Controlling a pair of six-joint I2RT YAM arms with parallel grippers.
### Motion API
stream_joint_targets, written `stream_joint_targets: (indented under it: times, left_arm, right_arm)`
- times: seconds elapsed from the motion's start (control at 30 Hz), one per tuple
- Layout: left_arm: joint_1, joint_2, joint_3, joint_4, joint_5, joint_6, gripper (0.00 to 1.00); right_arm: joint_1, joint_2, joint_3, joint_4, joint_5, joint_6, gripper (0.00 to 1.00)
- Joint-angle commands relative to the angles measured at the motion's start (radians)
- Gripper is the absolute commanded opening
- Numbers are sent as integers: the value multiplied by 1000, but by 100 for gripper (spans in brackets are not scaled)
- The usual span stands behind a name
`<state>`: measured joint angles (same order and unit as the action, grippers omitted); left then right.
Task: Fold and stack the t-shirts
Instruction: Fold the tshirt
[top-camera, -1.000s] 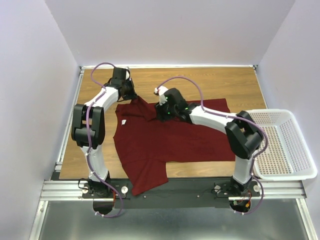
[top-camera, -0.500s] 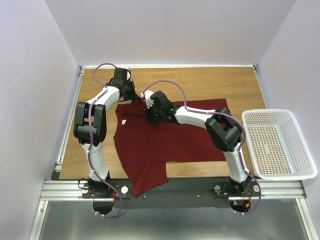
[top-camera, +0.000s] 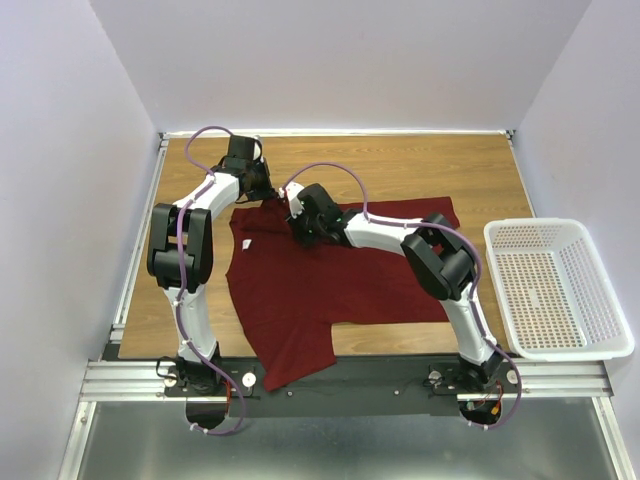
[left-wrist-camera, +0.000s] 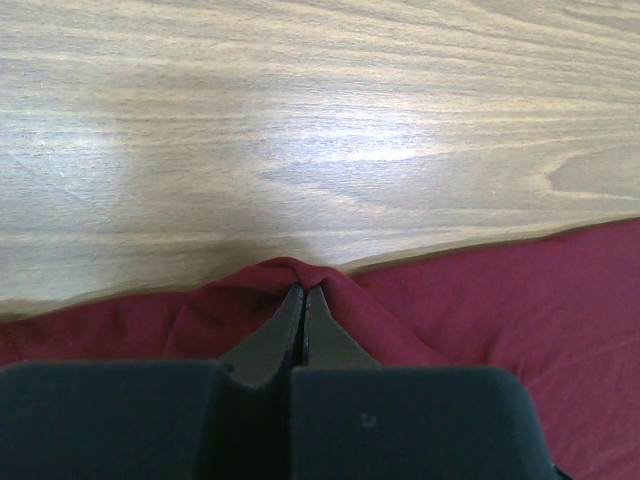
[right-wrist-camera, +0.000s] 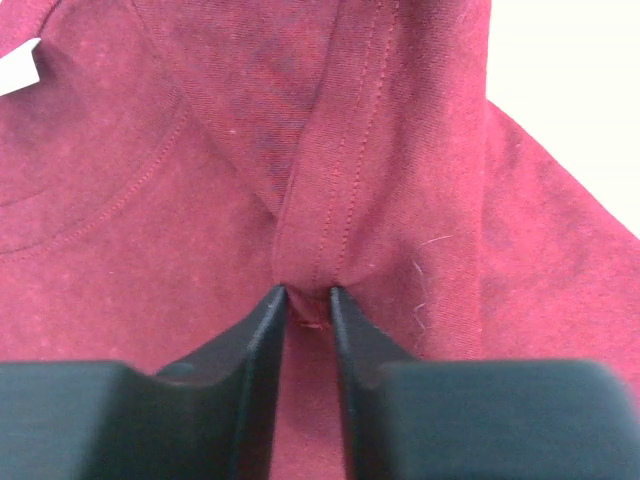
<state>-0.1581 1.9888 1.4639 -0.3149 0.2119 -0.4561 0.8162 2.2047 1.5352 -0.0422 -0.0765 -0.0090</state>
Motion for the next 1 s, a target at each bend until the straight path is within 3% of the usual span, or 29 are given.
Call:
stream_joint_targets:
  times: [0.0, 0.3, 0.53, 0.97]
  left_arm:
    - [6, 1, -11, 16, 11, 14, 0]
    - [5, -38, -4, -7, -5, 25, 0]
    - [5, -145, -46, -39, -23, 24, 0]
    - [5, -418, -362, -82, -22, 20, 0]
  right_arm:
    - [8, 38, 11, -7, 21, -5, 24]
    - [6, -69, -27, -18, 49, -25, 3]
    - [6, -172, -81, -35, 8, -34, 2]
    - [6, -303, -222, -108, -164, -46, 2]
